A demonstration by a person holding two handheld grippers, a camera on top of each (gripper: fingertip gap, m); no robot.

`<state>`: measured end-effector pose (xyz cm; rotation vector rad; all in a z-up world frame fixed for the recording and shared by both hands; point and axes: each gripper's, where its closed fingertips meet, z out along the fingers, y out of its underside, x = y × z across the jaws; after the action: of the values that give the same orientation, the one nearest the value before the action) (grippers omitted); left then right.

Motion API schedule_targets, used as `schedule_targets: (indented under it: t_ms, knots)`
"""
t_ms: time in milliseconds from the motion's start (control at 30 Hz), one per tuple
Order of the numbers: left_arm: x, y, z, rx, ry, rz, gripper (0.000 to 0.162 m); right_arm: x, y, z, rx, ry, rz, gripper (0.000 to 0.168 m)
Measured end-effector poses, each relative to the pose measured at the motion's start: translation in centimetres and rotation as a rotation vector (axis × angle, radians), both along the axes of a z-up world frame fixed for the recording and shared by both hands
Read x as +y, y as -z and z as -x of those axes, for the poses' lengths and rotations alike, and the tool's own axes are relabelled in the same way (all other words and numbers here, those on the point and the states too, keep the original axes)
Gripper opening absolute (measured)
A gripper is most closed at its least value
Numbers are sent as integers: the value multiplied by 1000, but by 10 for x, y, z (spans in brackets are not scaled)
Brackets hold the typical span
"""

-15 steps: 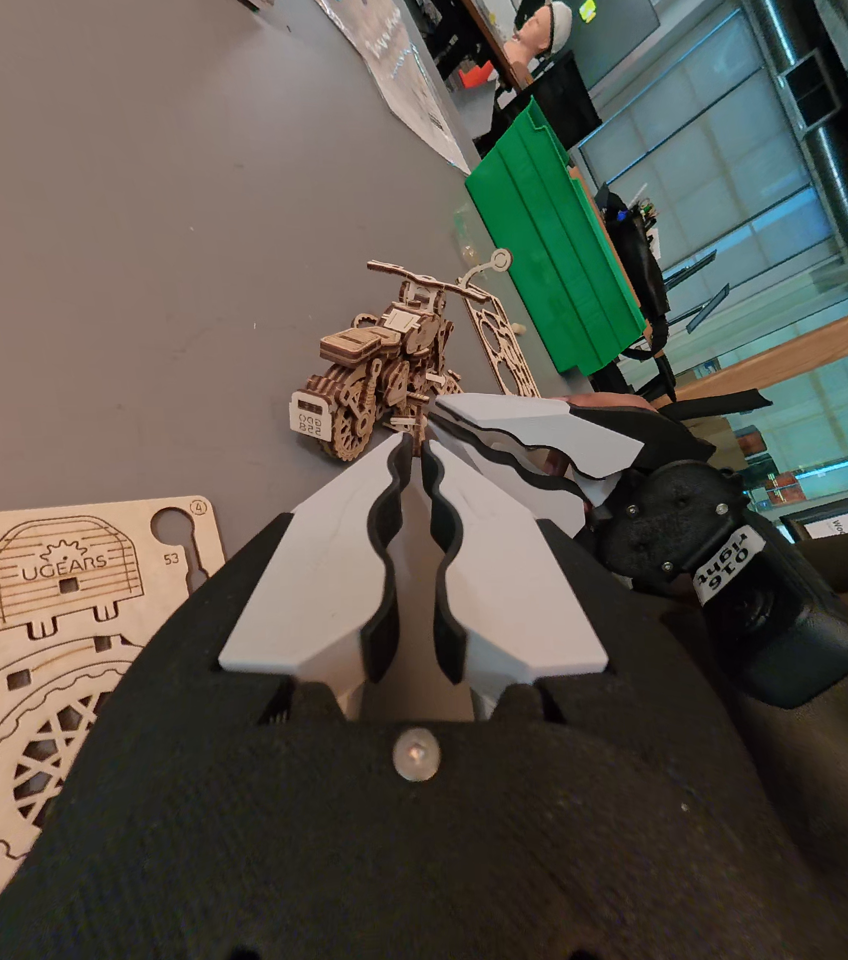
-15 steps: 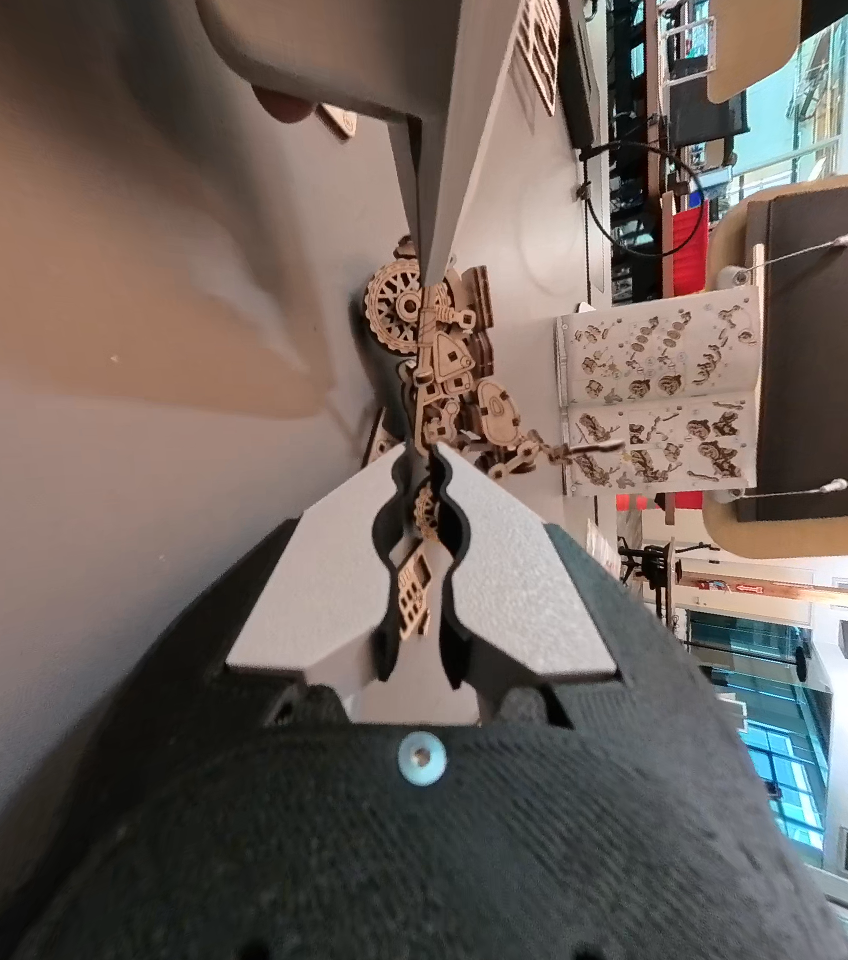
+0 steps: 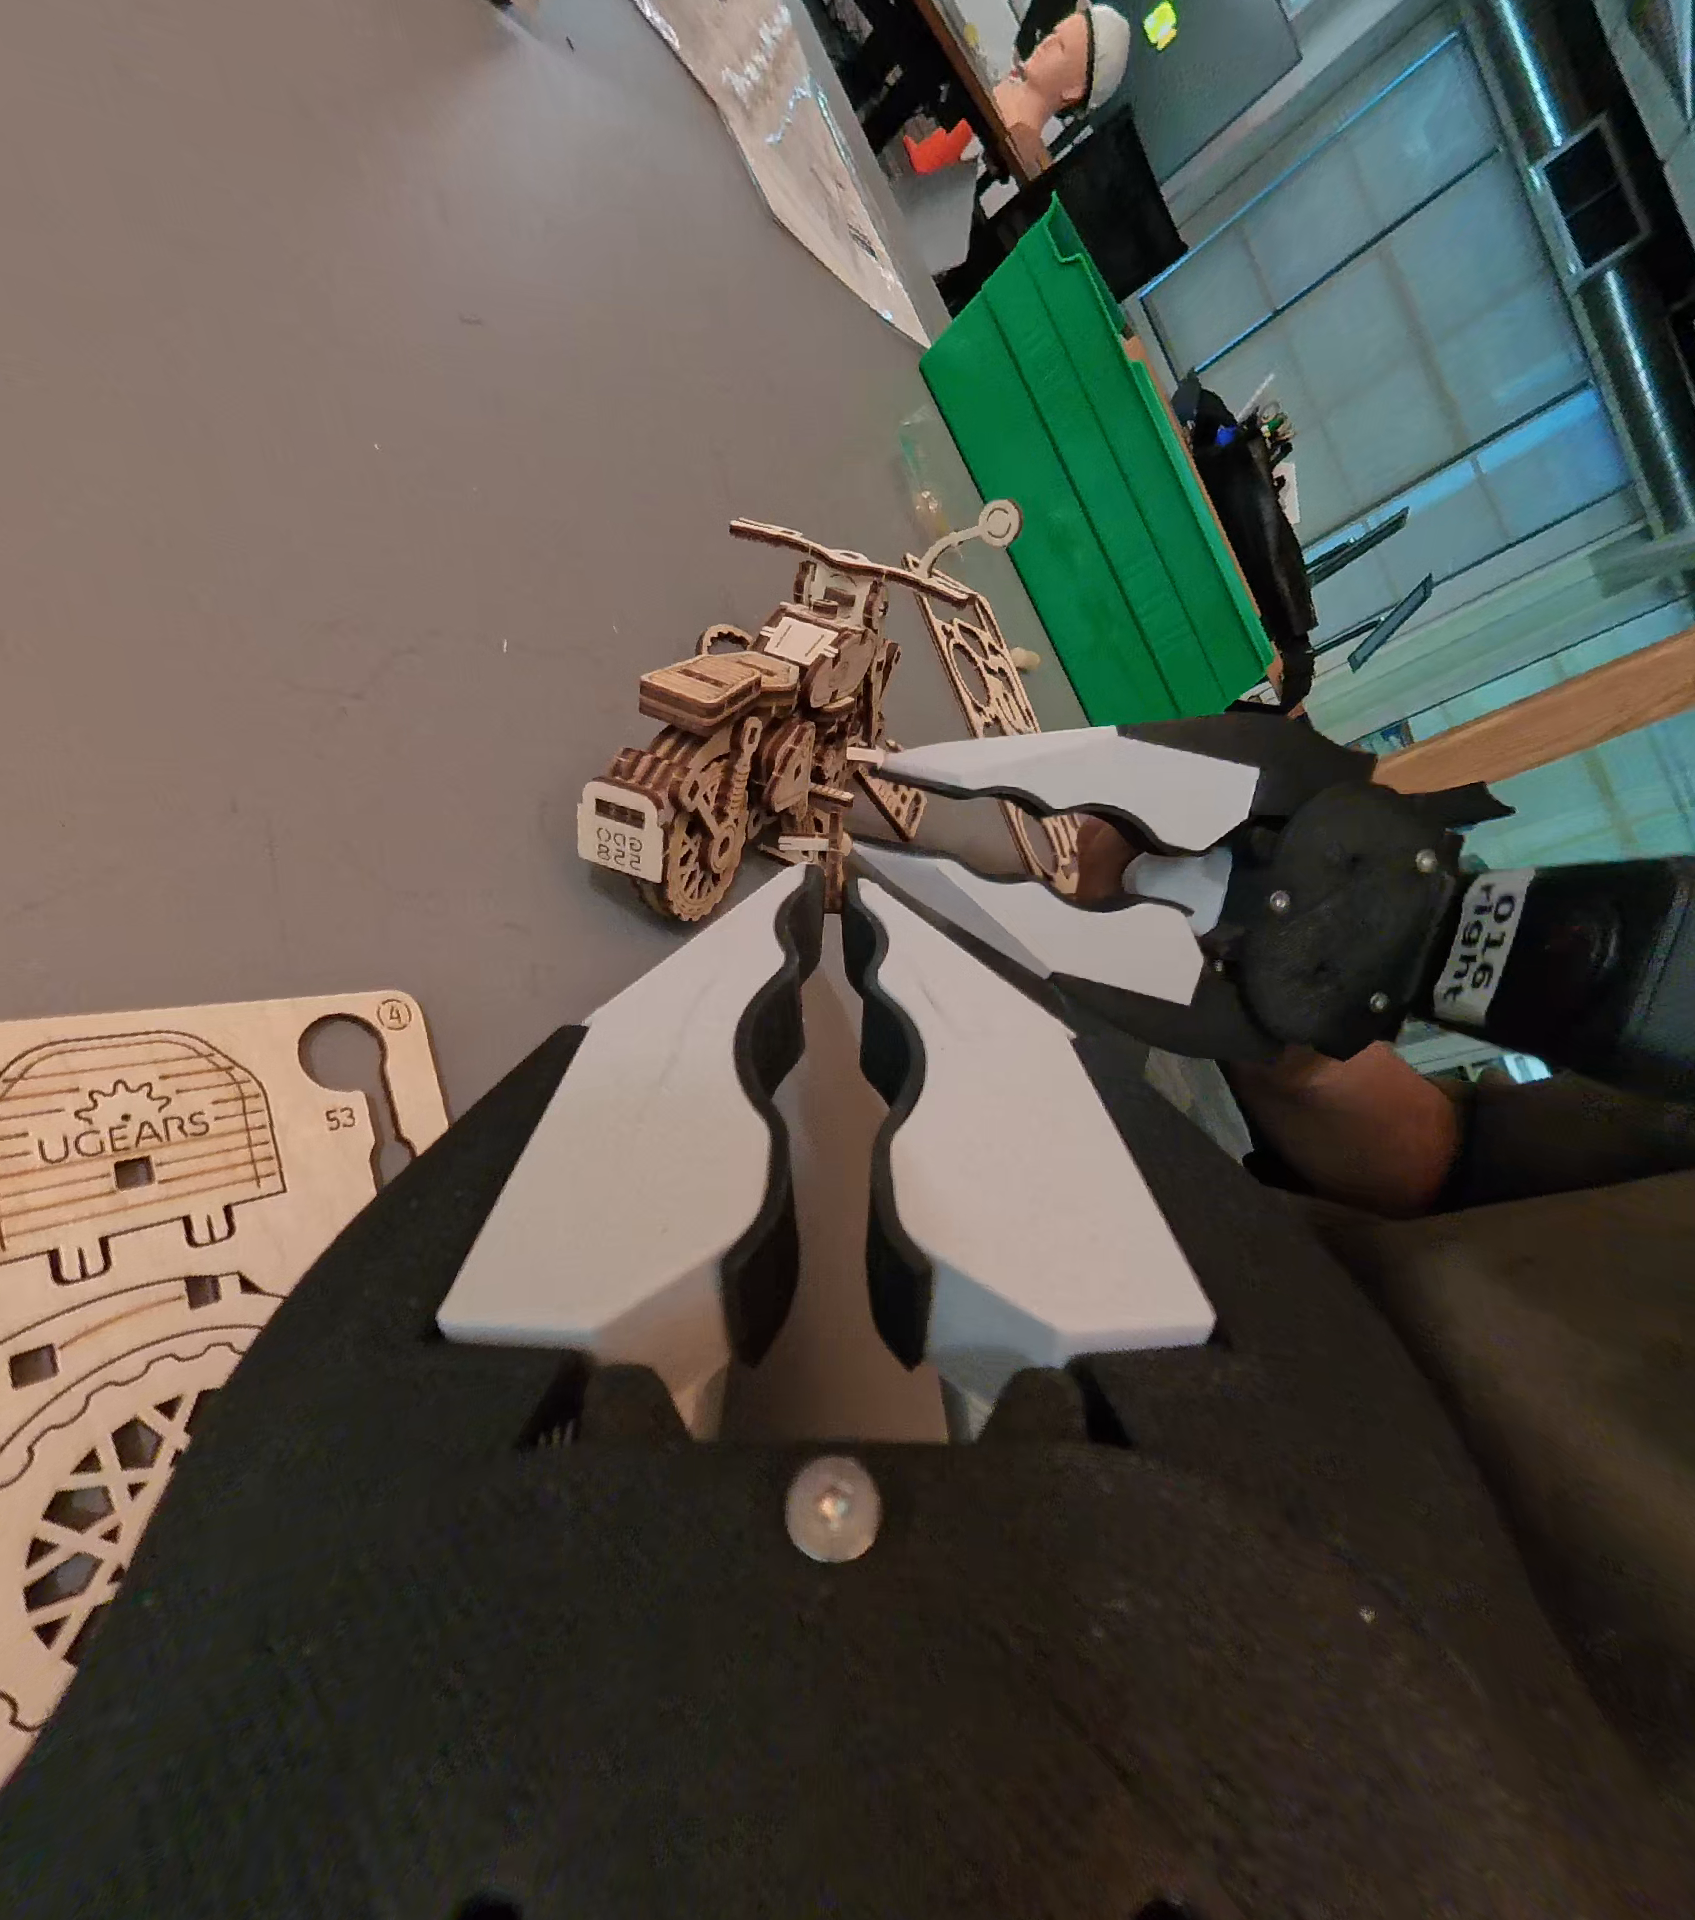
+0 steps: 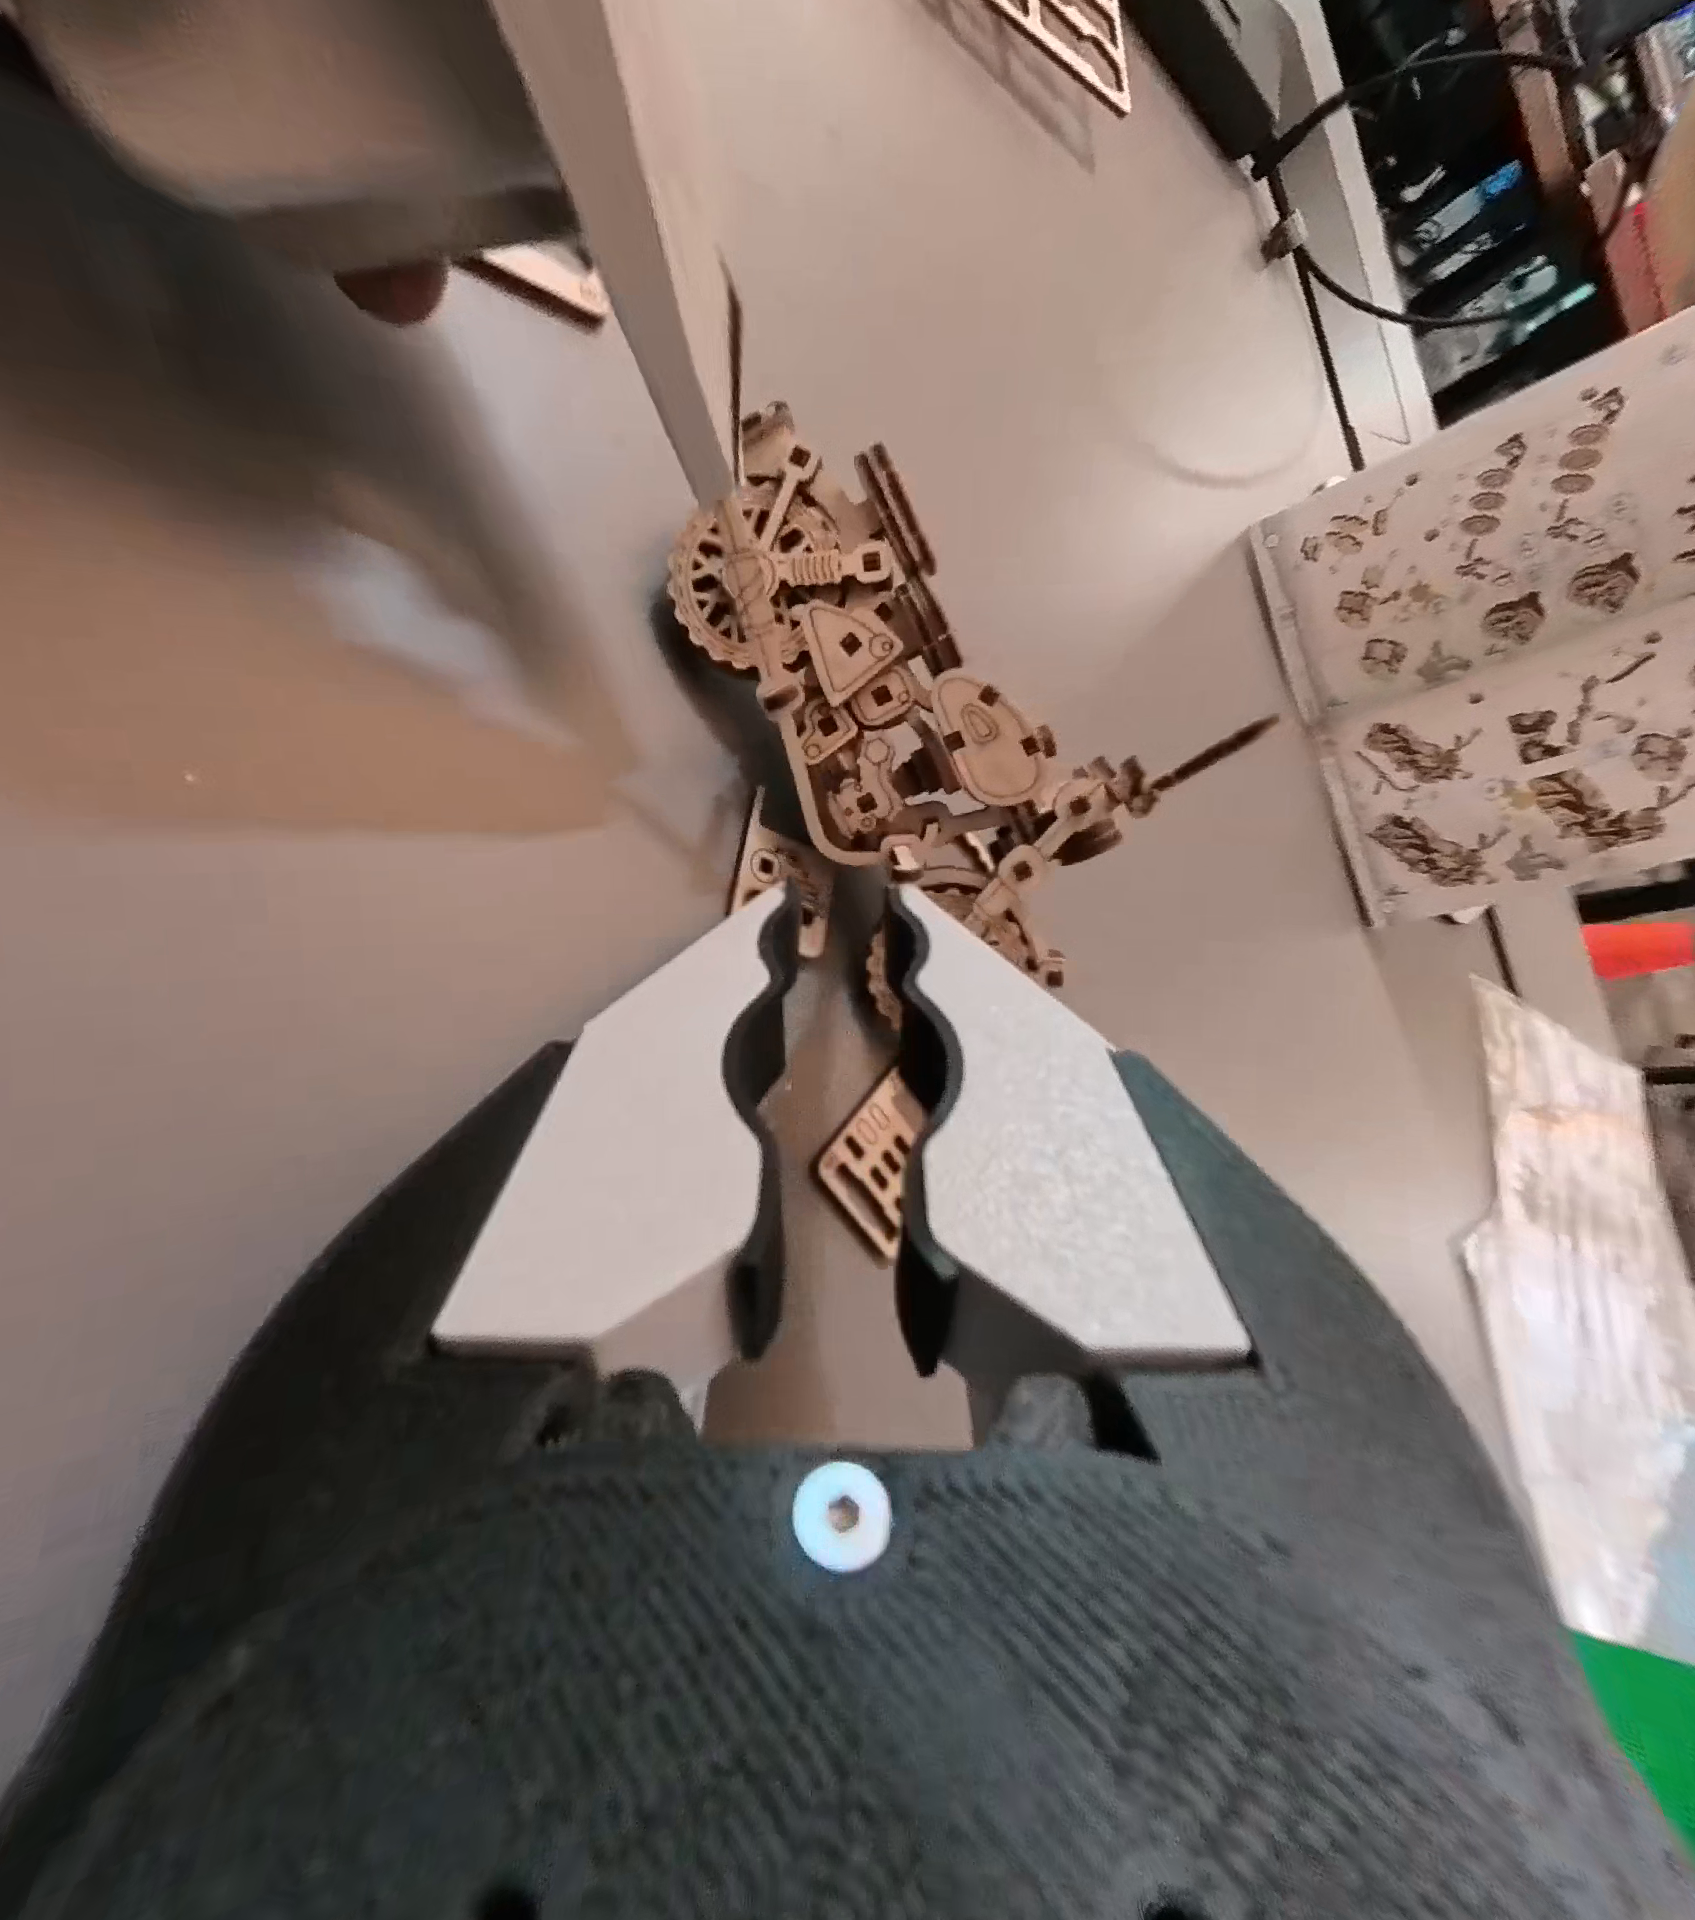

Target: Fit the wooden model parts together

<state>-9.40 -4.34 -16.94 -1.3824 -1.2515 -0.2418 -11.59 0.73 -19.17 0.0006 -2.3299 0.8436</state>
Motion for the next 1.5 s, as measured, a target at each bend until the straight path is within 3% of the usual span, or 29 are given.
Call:
schedule_targets:
  t_ms: [400,900,1300,1500]
  knots:
    - [-3,-13,-2,-7,29,-139,1,7,-24,-3,-411,-26,372,22]
    - [8,-27,-13,100,132,-149,0,9,-52,-12,-910,-132,686,16]
    - [12,-34,-18,157,168,-137,0,10,-50,-11,-942,-141,683,8]
    - [7,-32,-12,99,118,-173,0,8,-48,-11,-940,-155,669,7]
